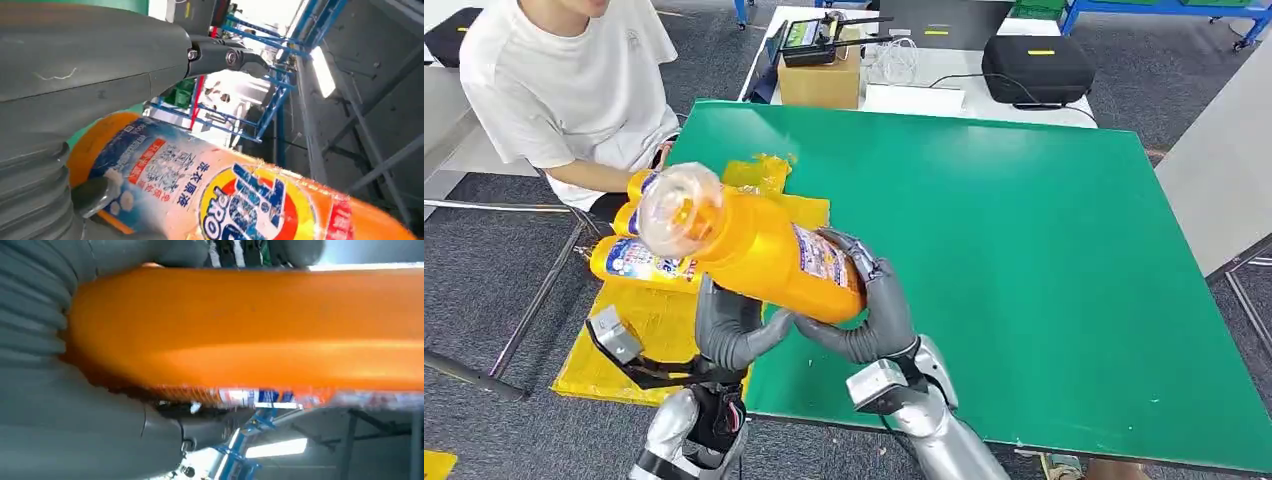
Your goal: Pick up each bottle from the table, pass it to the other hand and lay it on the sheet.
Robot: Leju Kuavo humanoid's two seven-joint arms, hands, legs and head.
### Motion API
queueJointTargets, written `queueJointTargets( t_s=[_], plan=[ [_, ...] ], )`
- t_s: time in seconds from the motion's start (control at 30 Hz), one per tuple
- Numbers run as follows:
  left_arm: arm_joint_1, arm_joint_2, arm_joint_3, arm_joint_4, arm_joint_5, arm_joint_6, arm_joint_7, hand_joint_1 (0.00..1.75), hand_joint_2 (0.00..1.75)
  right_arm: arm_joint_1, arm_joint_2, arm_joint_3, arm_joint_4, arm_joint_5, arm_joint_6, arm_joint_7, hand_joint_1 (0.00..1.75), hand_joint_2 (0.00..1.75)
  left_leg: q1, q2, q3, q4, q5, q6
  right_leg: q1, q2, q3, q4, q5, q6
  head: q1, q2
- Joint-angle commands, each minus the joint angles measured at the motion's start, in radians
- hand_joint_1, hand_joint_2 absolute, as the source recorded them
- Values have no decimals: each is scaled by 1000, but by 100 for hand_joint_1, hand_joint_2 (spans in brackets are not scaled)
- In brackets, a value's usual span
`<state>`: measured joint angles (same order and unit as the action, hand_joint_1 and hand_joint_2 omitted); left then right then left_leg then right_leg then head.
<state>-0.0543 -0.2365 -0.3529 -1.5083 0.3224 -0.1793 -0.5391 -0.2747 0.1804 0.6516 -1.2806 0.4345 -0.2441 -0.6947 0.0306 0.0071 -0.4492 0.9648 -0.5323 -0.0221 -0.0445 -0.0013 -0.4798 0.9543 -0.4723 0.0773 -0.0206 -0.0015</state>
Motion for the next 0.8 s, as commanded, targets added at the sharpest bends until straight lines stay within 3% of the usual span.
queueJointTargets(
  t_s=[0.03,0.17,0.23,0.67,0.8],
  plan=[
    [-17,22,-16,-67,0,-12,-55,0,175,-45,-11,54,159,-2,31,16,175,175,2,0,0,-2,1,3,3,1,0,-2,2,-7,0,0],
    [10,40,-34,-105,-40,-27,-57,0,175,-55,-8,47,214,35,29,36,175,175,2,1,1,-2,1,3,3,1,1,-2,2,-6,0,0],
    [8,29,-27,-73,-95,56,-55,0,175,-50,-9,44,207,56,18,40,175,175,1,0,1,-1,0,2,1,0,1,-1,1,-3,0,0],
    [-2,36,-32,-29,-84,9,-43,0,175,-68,-15,77,213,113,21,63,175,175,1,0,1,-2,1,3,2,0,0,-2,1,-5,0,0],
    [-29,35,-37,40,-120,45,38,0,175,-78,-12,91,220,156,-21,64,175,175,1,0,0,-2,1,3,2,0,1,-2,1,-5,0,0]
  ],
)
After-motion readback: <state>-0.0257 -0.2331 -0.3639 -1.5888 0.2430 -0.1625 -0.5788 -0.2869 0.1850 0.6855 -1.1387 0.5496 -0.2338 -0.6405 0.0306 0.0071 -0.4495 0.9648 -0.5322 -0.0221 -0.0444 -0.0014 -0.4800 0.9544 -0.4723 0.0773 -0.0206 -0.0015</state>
